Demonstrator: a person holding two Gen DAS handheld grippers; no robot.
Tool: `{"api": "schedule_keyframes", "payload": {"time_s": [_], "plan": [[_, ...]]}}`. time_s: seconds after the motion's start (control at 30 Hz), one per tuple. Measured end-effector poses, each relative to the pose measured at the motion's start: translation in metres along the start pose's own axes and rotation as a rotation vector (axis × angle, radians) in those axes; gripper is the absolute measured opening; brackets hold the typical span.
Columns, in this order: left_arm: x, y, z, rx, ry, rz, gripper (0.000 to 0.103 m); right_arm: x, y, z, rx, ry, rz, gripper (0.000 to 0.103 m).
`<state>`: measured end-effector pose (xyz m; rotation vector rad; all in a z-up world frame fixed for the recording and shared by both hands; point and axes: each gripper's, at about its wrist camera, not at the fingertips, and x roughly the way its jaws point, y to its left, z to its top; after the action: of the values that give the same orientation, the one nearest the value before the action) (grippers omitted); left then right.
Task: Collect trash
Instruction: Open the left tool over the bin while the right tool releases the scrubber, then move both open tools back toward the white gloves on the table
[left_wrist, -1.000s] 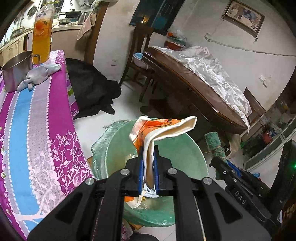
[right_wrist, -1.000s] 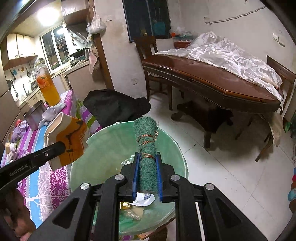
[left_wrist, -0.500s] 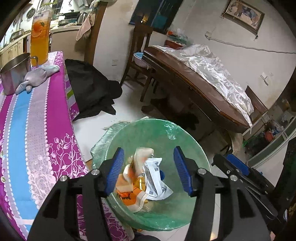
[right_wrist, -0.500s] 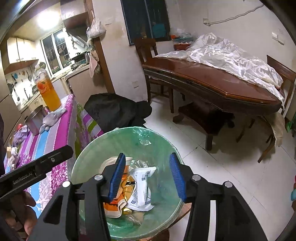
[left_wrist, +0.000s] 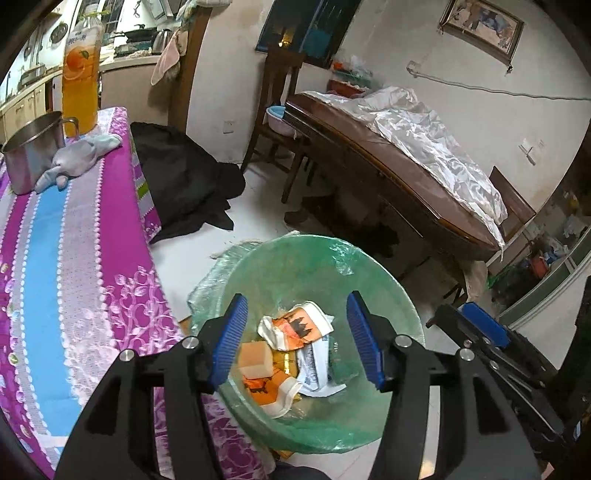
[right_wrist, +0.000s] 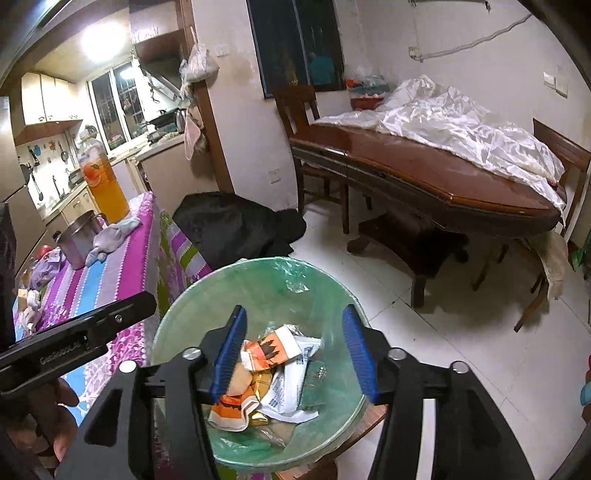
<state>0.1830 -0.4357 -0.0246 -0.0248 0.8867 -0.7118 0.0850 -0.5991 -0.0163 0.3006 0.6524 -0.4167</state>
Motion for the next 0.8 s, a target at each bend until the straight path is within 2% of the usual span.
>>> {"api": "schedule_keyframes", "payload": {"time_s": [0.07,0.17,0.23,0.5,0.8], "plan": [[-0.011,0.009,-0.001,0.011,-0.024,0.027,0.06,-0.012,0.005,-0.005,0.006,-0.044,0.035,0.078],[-0.029,0.03,-0.004,0.023,-0.061,0.084,0.067,-0.029,0.018,-0.015,0.012,-0.1,0.082,0.092],[-0.04,0.047,-0.006,0.017,-0.079,0.118,0.071,-0.035,0.03,-0.02,0.006,-0.117,0.105,0.096],[-0.087,0.141,-0.009,-0.076,-0.118,0.251,0.075,-0.037,0.123,-0.038,-0.129,-0.102,0.264,0.098],[-0.138,0.262,-0.029,-0.217,-0.134,0.385,0.076,-0.024,0.202,-0.053,-0.241,-0.047,0.397,0.098]]}}
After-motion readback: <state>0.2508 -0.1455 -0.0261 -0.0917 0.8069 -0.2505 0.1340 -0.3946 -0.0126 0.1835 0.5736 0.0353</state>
